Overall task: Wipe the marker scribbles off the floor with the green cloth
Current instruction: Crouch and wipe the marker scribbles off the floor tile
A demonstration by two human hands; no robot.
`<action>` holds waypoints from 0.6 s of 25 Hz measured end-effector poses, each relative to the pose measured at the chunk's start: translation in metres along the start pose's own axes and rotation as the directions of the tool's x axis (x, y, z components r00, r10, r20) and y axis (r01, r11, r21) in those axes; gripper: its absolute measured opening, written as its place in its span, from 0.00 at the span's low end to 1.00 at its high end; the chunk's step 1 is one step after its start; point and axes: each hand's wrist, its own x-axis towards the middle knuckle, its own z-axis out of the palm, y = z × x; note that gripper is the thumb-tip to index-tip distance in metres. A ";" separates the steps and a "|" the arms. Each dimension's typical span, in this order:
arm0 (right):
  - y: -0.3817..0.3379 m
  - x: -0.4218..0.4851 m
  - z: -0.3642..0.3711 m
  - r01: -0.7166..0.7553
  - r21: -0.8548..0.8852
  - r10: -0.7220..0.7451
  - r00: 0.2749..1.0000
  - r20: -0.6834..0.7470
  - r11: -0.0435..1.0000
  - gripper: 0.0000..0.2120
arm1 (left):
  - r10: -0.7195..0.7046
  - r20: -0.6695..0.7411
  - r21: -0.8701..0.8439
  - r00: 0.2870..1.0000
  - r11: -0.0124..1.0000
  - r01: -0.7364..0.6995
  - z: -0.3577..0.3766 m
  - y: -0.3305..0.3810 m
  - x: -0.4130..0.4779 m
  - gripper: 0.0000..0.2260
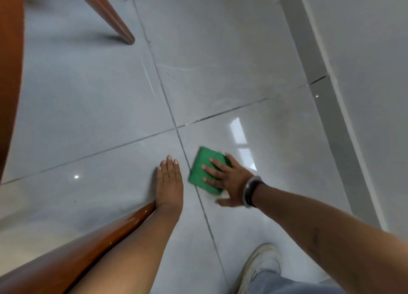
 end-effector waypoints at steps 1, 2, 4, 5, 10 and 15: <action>0.009 -0.013 0.007 0.049 -0.022 -0.049 0.999 -0.001 0.999 0.37 | 0.001 -0.005 0.013 1.000 1.000 -0.001 0.001 0.000 0.001 0.45; 0.022 -0.010 0.008 0.018 -0.035 -0.019 0.999 -0.041 0.999 0.36 | -0.001 -0.012 0.030 1.000 1.000 0.002 0.002 0.001 0.002 0.45; 0.047 0.027 -0.015 -0.178 0.031 0.180 0.979 -0.101 0.984 0.40 | 0.003 -0.027 0.059 1.000 0.998 -0.002 0.001 0.007 0.006 0.39; 0.051 0.050 -0.032 -0.278 0.118 0.292 0.948 -0.130 0.953 0.43 | 0.011 -0.024 0.081 1.000 0.997 -0.009 -0.003 0.011 0.004 0.34; 0.020 0.052 -0.027 -0.308 0.134 0.323 0.940 -0.110 0.942 0.43 | 0.026 -0.031 0.173 0.999 0.985 -0.020 -0.005 0.012 0.007 0.32; -0.002 -0.027 0.040 -0.121 -0.040 0.118 0.991 -0.067 0.992 0.39 | 0.020 -0.013 0.224 1.000 0.974 -0.016 -0.003 0.012 0.008 0.41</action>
